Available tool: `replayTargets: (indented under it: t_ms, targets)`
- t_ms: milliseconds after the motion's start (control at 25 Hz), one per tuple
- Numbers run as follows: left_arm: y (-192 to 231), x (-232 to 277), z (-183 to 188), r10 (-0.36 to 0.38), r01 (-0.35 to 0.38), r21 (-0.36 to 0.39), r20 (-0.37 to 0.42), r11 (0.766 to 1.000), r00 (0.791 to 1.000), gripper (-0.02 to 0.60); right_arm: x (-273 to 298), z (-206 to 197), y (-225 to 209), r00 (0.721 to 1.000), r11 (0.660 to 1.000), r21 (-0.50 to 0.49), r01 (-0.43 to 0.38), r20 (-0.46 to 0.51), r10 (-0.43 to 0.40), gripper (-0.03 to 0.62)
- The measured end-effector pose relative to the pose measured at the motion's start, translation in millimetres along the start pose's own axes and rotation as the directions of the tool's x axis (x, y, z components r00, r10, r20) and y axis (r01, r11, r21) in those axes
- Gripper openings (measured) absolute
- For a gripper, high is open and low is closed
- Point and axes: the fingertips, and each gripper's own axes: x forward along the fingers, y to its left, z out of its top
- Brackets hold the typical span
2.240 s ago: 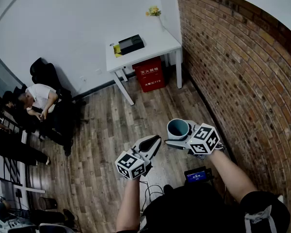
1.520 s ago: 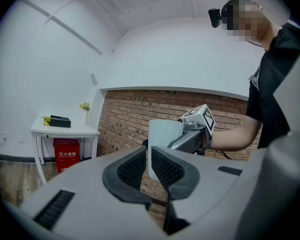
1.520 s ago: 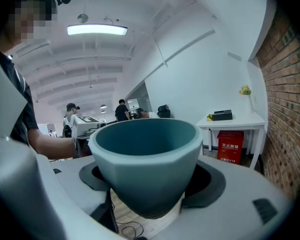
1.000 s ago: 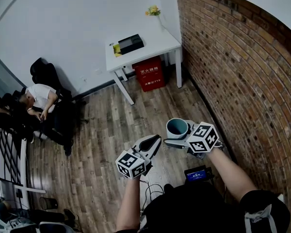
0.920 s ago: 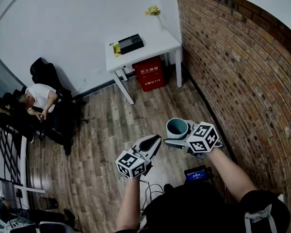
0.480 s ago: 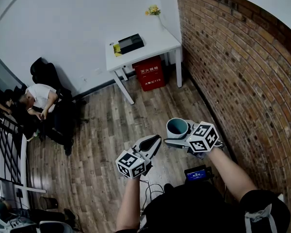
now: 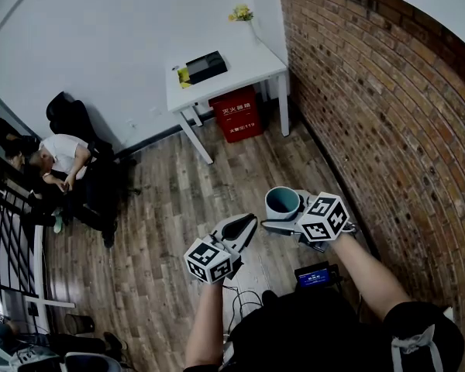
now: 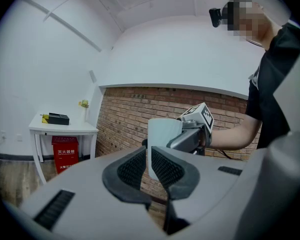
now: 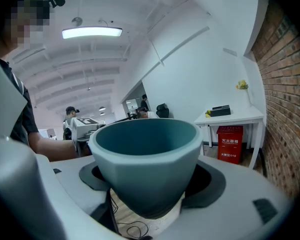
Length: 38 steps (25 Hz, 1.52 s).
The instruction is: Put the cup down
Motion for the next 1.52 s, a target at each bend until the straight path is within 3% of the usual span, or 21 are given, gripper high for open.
replayTargets:
  t_ms: [320, 560, 1000, 1280, 1520]
  targets:
    - [0.1, 20.3, -3.8, 0.006, -0.006, -0.006, -0.015, 1.0, 1.0, 0.023, -10.5, -6.0, -17.6, 1.0, 1.0, 0.018, -0.003, 0.001, 0.003, 0.385]
    - [17.2, 40.0, -1.9, 0.109, -0.109, -0.005, -0.015, 0.994, 0.994, 0.023, -25.0, -11.2, -44.7, 1.0, 0.999, 0.039, -0.004, 0.007, 0.004, 0.386]
    - [52.9, 68.4, -4.0, 0.172, -0.173, -0.043, -0.014, 0.984, 0.985, 0.023, -29.3, -20.4, -100.0, 1.0, 0.995, 0.098, -0.019, 0.015, 0.018, 0.385]
    - [113.4, 96.7, -2.7, 0.15, -0.15, -0.06, -0.008, 0.987, 0.989, 0.023, -3.5, -10.9, -152.4, 1.0, 0.991, 0.13, 0.022, 0.005, -0.023, 0.385]
    - [209.8, 126.9, 15.0, 0.106, -0.106, -0.055, 0.003, 0.993, 0.994, 0.023, 45.6, 26.5, -218.9, 0.997, 0.988, 0.132, 0.078, 0.005, -0.079, 0.385]
